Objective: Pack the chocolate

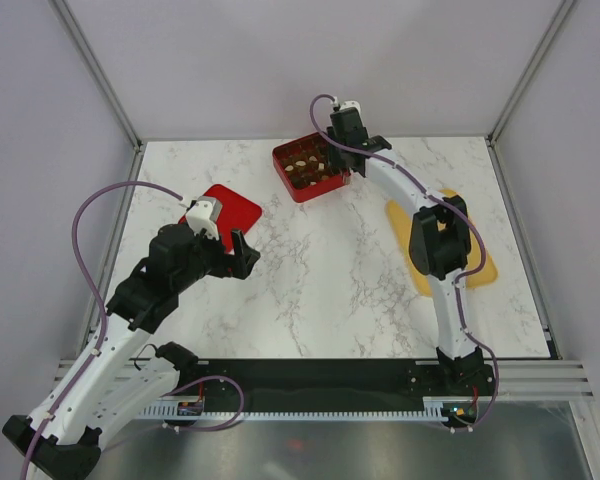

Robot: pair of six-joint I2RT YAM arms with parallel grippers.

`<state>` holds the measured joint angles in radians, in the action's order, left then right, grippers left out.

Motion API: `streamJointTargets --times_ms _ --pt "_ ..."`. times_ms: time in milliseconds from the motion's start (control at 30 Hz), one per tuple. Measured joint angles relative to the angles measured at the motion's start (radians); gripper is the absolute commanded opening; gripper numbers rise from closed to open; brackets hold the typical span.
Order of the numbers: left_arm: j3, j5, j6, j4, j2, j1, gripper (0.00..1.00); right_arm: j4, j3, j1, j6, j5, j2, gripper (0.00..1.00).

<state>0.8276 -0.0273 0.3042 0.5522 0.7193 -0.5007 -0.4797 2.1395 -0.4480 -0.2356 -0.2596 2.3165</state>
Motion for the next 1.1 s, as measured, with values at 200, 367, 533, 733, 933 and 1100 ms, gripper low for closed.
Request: streamJointTargets --times_ms 200,367,533,733,933,1100 --pt "0.000 -0.002 0.000 0.000 -0.003 0.000 1.00 -0.074 -0.231 0.000 -0.027 -0.071 -0.276 0.47" --pt "0.000 -0.008 0.000 0.000 -0.010 0.000 1.00 -0.145 -0.424 0.001 -0.087 -0.109 -0.550 0.47" --pt "0.000 -0.013 0.000 0.000 -0.018 0.000 1.00 -0.225 -0.632 0.014 -0.164 -0.112 -0.760 0.47" --pt "0.000 -0.030 0.000 0.000 -0.023 0.000 1.00 -0.374 -0.863 0.105 -0.258 -0.074 -0.943 0.48" --pt "0.000 -0.039 0.000 0.000 -0.022 0.000 1.00 -0.497 -0.999 0.259 -0.290 -0.037 -1.133 0.49" --pt "0.000 -0.052 0.000 0.000 -0.022 0.000 1.00 -0.568 -1.076 0.343 -0.297 -0.009 -1.202 0.50"
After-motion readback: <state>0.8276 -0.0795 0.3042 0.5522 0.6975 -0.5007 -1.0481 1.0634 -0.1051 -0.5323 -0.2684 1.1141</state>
